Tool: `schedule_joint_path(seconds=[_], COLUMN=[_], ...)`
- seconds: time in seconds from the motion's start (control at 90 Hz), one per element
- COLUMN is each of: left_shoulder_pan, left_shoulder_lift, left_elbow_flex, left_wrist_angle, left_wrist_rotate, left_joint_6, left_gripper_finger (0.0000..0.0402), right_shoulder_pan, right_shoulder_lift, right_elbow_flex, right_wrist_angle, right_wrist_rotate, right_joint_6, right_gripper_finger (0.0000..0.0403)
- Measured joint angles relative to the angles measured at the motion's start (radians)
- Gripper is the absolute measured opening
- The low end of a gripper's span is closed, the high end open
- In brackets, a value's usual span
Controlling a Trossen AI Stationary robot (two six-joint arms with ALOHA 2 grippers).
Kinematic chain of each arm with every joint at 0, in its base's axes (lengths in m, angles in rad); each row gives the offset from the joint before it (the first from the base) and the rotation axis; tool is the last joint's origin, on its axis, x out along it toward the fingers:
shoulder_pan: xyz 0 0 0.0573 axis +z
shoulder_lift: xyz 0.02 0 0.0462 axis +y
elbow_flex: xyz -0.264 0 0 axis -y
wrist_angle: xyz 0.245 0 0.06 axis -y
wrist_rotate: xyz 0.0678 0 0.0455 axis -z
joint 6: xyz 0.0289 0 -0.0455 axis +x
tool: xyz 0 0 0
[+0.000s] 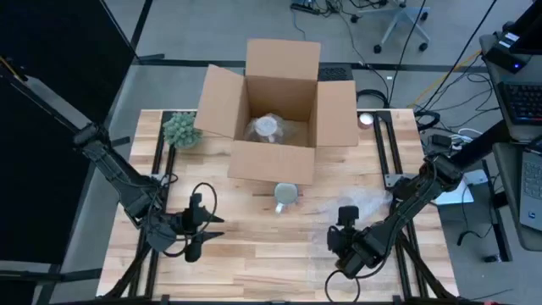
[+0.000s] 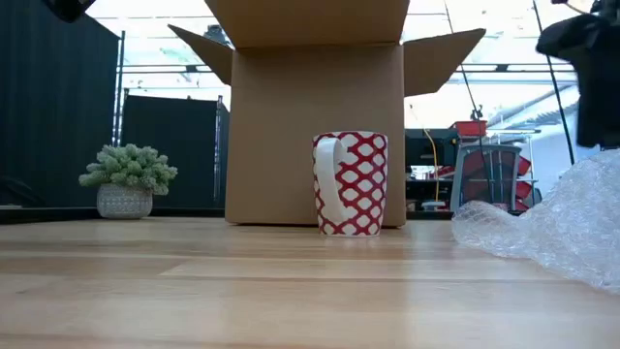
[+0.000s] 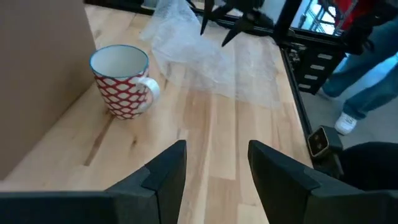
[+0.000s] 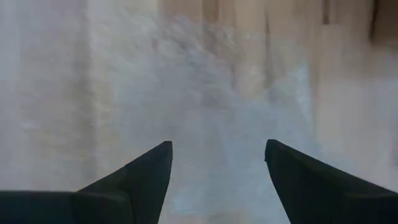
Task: Wrap mug
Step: Wrap the red mug with bubble wrap
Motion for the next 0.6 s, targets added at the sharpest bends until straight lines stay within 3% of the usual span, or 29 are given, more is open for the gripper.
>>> schedule_joint_path(seconds=[0.278,0.6], left_shoulder_pan=[0.0,0.0], left_shoulder_lift=[0.0,0.007], left_elbow_flex=[0.0,0.0], left_wrist_angle=[-0.001,0.003], left_wrist_rotate=[-0.018,-0.038], left_joint_6=[0.001,-0.002], left_gripper_finger=[0.0161,0.0161], right_shoulder_pan=[-0.017,-0.041], right_shoulder_lift=[0.0,0.0], right_elbow_flex=[-0.047,-0.045], right_wrist_angle=[0.062,0.107], right_wrist_rotate=[0.008,-0.004], right_joint_6=[-0.057,-0.165], right_gripper_finger=[0.0219,0.0063])
